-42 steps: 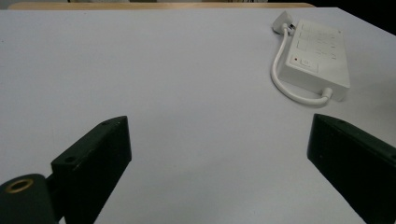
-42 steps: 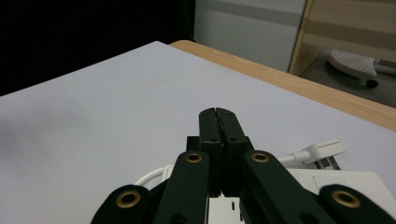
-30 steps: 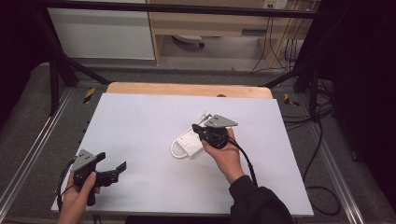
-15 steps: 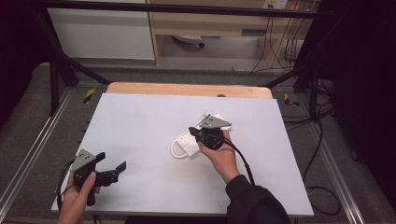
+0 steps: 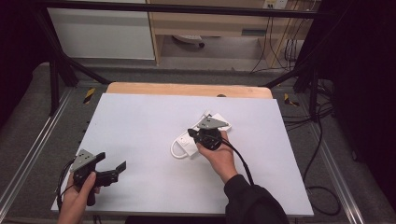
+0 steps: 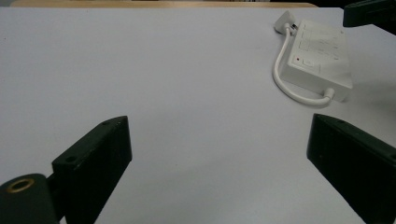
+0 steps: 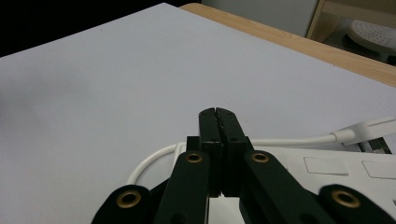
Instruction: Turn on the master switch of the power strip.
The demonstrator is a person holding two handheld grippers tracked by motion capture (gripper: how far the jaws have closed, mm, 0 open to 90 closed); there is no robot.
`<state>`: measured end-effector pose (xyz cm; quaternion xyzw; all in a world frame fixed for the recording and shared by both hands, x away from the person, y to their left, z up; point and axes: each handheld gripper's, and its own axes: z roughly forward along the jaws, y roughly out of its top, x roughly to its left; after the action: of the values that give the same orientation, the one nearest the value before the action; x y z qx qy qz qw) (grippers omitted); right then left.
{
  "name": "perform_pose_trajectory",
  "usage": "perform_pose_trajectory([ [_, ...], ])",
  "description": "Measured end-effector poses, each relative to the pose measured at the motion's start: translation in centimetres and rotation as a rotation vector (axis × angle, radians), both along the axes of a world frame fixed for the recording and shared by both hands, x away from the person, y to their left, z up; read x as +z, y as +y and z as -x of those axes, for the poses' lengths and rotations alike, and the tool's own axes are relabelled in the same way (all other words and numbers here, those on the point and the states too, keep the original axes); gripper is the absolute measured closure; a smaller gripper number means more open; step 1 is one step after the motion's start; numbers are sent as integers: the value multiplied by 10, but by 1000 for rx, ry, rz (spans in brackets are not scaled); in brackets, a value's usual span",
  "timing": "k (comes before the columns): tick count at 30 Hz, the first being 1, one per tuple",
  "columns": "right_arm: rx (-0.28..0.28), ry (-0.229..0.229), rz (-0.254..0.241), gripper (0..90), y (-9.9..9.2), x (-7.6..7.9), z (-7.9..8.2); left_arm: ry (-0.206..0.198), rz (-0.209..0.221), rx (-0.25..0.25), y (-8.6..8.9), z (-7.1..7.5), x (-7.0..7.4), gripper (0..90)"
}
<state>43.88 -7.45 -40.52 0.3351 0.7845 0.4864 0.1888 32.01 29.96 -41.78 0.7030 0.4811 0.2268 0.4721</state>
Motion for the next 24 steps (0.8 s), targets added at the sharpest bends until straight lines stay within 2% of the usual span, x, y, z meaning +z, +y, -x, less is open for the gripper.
perform_pose_trajectory([
  [8, 12, 12, 12, 900, 3, -4, -1, 2, 0, -3, 0, 0, 0, 65],
  [16, 11, 39, 0, 900, 5, -8, -2, 4, -1, -2, 0, 0, 0, 67],
  [24, 16, 41, 15, 900, 7, -13, -1, 3, -1, -4, 0, 0, 0, 67],
])
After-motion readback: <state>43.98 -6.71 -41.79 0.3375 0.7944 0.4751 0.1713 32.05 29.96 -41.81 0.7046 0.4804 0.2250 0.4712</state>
